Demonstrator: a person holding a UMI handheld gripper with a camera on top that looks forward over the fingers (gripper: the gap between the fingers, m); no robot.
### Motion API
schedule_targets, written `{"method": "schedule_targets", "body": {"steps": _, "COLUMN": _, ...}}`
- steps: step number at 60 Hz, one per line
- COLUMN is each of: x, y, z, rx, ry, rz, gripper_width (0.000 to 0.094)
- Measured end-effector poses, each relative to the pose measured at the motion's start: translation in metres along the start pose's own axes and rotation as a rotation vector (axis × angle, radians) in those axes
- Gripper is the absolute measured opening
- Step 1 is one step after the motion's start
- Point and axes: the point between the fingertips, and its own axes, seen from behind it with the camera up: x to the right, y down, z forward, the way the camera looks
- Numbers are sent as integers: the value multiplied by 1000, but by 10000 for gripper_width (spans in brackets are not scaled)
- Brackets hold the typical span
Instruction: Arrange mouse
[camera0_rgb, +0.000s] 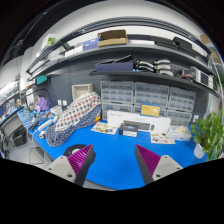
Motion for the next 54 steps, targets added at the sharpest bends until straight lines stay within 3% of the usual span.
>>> {"method": "schedule_targets", "body": {"steps": 11, "x": 24, "y": 37, "z": 13, "rx": -29, "ry": 46, "rz": 25, "gripper_width": 850}}
{"method": "schedule_targets", "body": {"steps": 35, "x": 157, "y": 208, "z": 27, "rx": -268, "ry": 241, "rz": 88, "gripper_width": 854}}
{"method": "schedule_targets", "body": {"steps": 54, "x": 271, "y": 237, "z": 86, "rx": -334, "ry": 350, "rz": 136, "gripper_width": 839}}
